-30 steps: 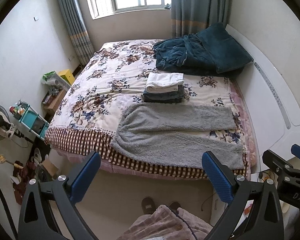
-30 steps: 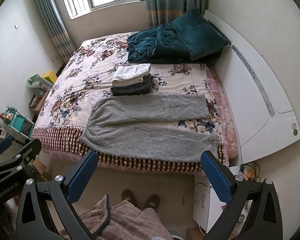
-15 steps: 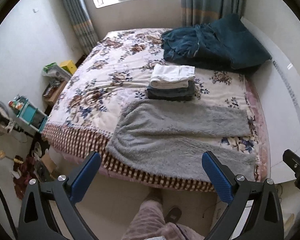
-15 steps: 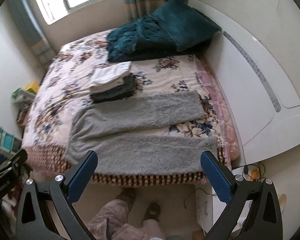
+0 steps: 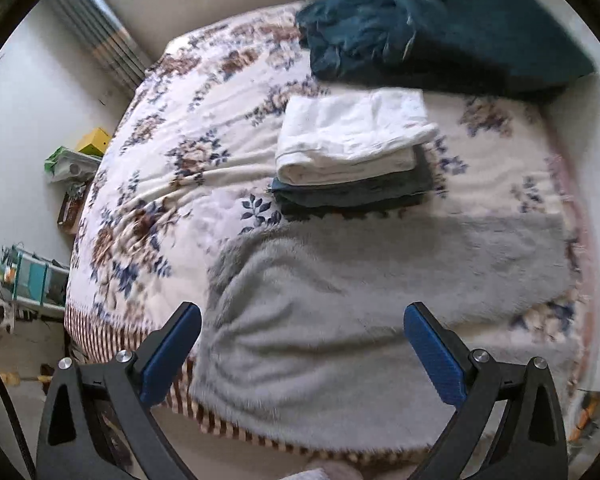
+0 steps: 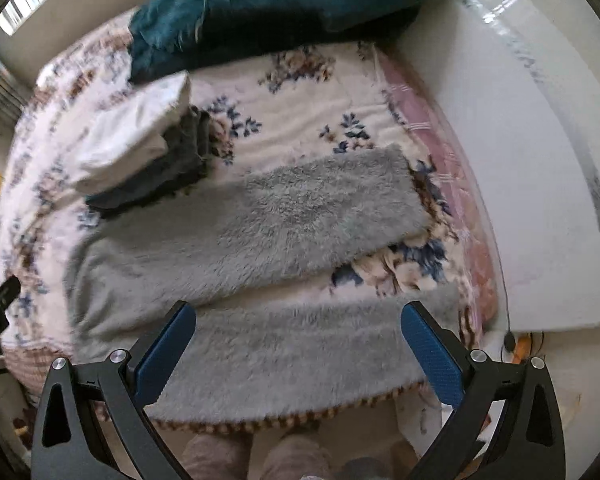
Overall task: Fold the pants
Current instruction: 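Lower both grippers onto the grey pants legs' hem and close them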
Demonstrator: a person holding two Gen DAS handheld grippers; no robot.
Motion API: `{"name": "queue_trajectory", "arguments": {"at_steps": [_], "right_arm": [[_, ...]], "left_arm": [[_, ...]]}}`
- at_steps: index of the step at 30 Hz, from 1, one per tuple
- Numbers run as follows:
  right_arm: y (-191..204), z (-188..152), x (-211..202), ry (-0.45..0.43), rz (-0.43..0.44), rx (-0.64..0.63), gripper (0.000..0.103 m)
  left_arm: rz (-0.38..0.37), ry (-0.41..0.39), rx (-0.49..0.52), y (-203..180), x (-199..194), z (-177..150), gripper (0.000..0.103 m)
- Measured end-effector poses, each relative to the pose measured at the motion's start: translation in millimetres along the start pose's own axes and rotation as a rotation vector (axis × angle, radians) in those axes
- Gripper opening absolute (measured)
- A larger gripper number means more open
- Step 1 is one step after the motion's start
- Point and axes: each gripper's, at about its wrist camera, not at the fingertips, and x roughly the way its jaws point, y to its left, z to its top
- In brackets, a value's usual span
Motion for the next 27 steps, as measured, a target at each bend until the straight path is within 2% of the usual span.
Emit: {"name": "queue_trajectory", "arguments": {"at_steps": [3, 8, 10, 13, 17, 18, 19, 20, 21, 22, 23, 25, 26, 27], "right_arm": [[15.2, 36.8, 74.5, 0.065, -0.018, -0.037, 0.103], [27.0, 89.7, 201.0, 0.164, -0.061, -0.106, 0.103], [37.8, 109.6, 251.8, 0.205, -0.068, -0.202, 0.103], [54.0, 129.7, 315.3, 0.251, -0.131, -0.382, 0.103], [71.8, 141.5, 373.4, 0.257, -0.24, -0.608, 0.103], [76.0, 145.6, 388.1, 0.26, -0.259, -0.654, 0.103], [78.8, 146.7, 397.8, 0.264, -0.256, -0.677, 0.103], [80.9, 149.3, 408.4, 0.279, -0.246, -0.691, 0.103], [81.8, 150.6, 414.6, 0.29, -0.227, -0.694, 0.099], [83.4, 153.2, 419.1, 0.29, -0.197, -0.696, 0.092], [83.5, 154.3, 420.8, 0.288, -0.177, -0.691, 0.087], [83.7, 152.4, 419.1, 0.266, -0.126, -0.668, 0.064], [81.3, 149.4, 415.2, 0.245, -0.098, -0.639, 0.056], [78.7, 146.7, 410.9, 0.226, -0.076, -0.615, 0.036]], "left_arm": [[0.011, 0.048, 0.056, -20.0, 74.0, 23.2, 0.103], [0.018, 0.133, 0.162, -61.4, 191.5, 42.4, 0.102], [0.004, 0.164, 0.203, -77.3, 226.7, 45.1, 0.101], [-0.009, 0.194, 0.292, -104.9, 271.9, 48.7, 0.101], [0.003, 0.189, 0.433, -140.9, 309.6, 50.6, 0.101], [0.003, 0.19, 0.471, -148.2, 317.8, 49.4, 0.095], [-0.009, 0.191, 0.495, -153.0, 322.5, 48.5, 0.084], [-0.032, 0.19, 0.516, -156.7, 325.6, 47.4, 0.079], [-0.059, 0.179, 0.538, -159.5, 325.6, 45.7, 0.068], [-0.086, 0.17, 0.552, -161.0, 323.4, 45.0, 0.053], [-0.112, 0.163, 0.565, -161.6, 320.5, 44.7, 0.045], [-0.13, 0.133, 0.603, -161.5, 309.5, 43.5, 0.023], [-0.127, 0.118, 0.607, -160.9, 305.3, 43.3, 0.018], [-0.122, 0.105, 0.593, -157.1, 297.8, 43.7, 0.012]]}}
